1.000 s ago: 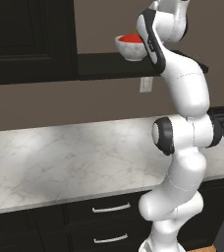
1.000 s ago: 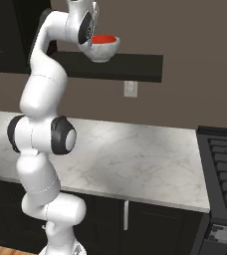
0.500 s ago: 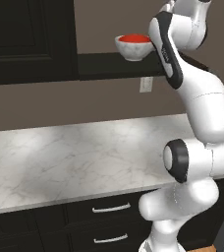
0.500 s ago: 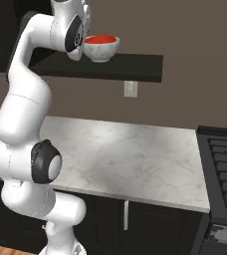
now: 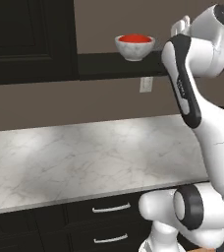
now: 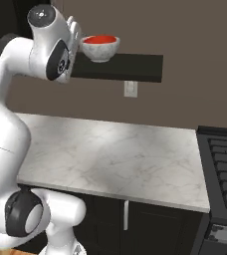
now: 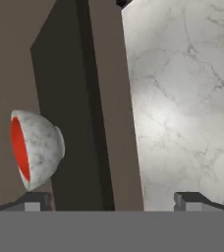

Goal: Pick up the bowls on the counter and stack them on top of one another in the open cabinet. Place the smaller bowl on top of the larger bowl.

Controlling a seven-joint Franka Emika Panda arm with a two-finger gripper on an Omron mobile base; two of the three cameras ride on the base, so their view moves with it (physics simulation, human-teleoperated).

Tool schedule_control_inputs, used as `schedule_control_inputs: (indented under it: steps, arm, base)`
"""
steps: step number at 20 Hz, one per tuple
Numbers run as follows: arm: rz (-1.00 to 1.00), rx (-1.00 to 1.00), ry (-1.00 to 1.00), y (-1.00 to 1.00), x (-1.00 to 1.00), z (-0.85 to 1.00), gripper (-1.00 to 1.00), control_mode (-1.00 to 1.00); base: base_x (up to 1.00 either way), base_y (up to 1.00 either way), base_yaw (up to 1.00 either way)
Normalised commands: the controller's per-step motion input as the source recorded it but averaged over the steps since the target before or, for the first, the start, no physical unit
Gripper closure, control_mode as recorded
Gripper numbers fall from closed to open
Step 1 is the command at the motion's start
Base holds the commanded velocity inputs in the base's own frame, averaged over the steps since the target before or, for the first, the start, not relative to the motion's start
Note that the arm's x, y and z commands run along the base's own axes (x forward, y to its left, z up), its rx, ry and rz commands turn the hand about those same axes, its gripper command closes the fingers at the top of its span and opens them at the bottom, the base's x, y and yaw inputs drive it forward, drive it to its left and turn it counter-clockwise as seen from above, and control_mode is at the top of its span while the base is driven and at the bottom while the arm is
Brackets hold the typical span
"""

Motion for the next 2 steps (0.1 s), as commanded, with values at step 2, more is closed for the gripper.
schedule_control_inputs:
  steps: [2]
  arm:
    - [0.0, 0.0, 0.0, 0.0, -1.0, -0.15, -1.0, -1.0]
  base:
    - [0.0, 0.0, 0.0]
